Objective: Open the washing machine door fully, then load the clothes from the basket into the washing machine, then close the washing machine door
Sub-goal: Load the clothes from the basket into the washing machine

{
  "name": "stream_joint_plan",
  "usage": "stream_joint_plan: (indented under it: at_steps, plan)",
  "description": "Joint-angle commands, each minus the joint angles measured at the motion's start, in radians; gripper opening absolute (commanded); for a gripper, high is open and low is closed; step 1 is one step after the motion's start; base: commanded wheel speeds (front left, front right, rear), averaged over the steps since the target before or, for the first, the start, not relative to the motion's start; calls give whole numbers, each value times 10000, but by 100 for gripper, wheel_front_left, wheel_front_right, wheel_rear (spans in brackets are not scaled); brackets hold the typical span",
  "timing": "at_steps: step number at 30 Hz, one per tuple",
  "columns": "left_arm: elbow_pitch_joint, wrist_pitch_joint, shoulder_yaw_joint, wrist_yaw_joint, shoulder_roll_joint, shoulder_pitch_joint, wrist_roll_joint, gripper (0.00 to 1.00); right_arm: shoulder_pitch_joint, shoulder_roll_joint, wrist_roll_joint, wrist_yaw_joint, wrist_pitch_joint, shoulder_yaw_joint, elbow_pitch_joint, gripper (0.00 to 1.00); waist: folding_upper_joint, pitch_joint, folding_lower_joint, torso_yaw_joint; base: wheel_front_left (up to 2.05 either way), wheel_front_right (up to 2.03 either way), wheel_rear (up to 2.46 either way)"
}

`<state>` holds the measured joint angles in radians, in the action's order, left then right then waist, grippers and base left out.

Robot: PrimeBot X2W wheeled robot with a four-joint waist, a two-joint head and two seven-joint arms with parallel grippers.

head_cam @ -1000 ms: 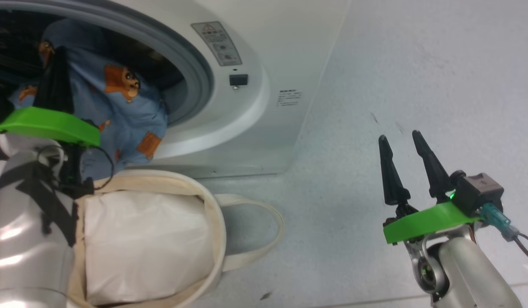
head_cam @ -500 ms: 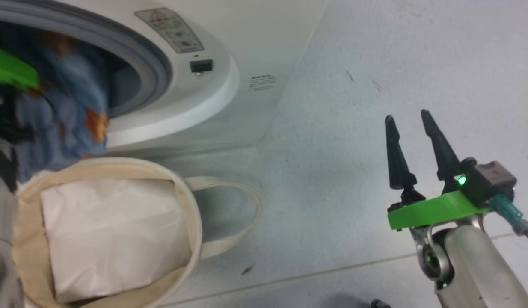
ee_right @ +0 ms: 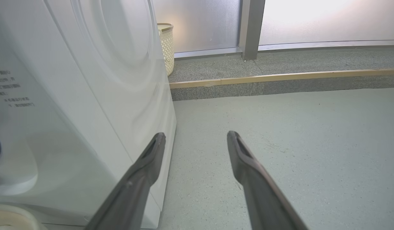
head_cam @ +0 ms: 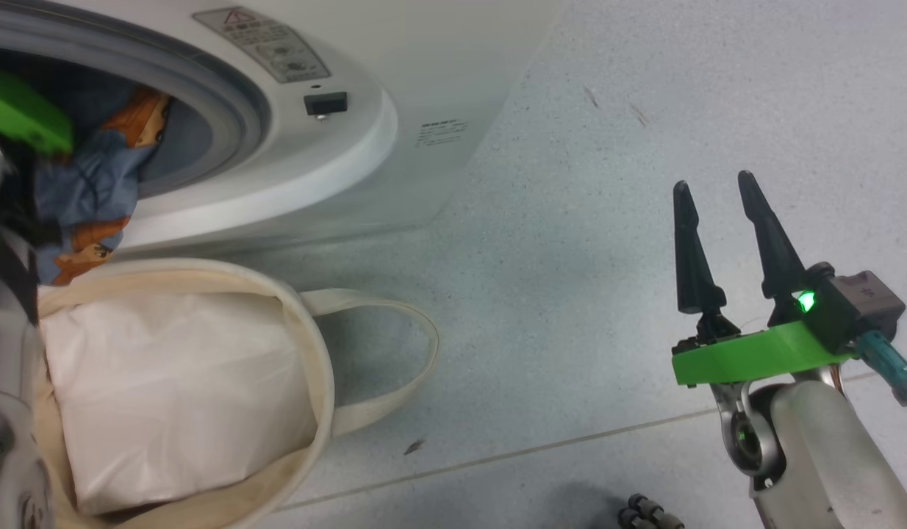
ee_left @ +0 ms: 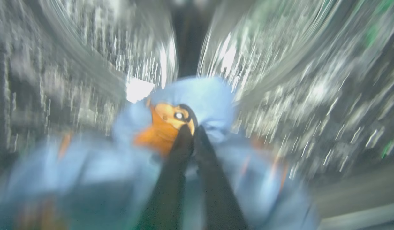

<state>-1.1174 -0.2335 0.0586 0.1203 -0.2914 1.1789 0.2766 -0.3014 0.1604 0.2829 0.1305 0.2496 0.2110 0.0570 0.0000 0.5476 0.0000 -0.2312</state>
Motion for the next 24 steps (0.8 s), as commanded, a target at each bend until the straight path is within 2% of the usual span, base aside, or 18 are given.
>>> stream_joint_plan:
  at_steps: [1, 3, 5, 11, 15, 19, 21, 24]
  plan:
    - [-218, 326, -6, -169, -458, 303, -149, 100, 32, -14, -60, 2, 122, 174, -270, 100, 0, -46, 0, -7, 0, 0, 0]
    - [-1131, 1333, -314, -349, -395, 478, -385, 100, 9, -22, -47, 2, 122, 191, -249, 100, 0, -129, 0, 10, 0, 0, 0]
    - [-1369, 1752, -535, -347, -313, 649, -526, 100, -9, -17, -17, 2, 122, 202, -213, 100, 0, -214, 0, 63, 0, 0, 0]
    - [-1555, 972, -648, -325, -75, 415, -476, 100, -161, -71, 149, 2, 122, 400, -2, 100, 0, -712, 0, 184, 0, 0, 0]
    - [-1589, 68, -400, -209, 132, -145, -107, 100, -210, -100, 334, 2, 122, 487, 239, 100, 0, -1189, 0, 348, 0, 0, 0]
    - [-1550, -221, -311, -43, 344, -945, 138, 100, -247, -105, 535, 2, 122, 633, 567, 100, 0, -1732, 0, 583, 0, 0, 0]
    - [-1370, -265, -282, 13, 419, -1373, 236, 100, -266, -106, 635, 2, 122, 694, 725, 100, 0, -2050, 0, 728, 0, 0, 0]
    - [-384, -277, -271, 58, 475, -2199, 220, 100, -246, -67, 776, 2, 122, 763, 926, 100, 0, -2522, 0, 960, 0, 0, 0]
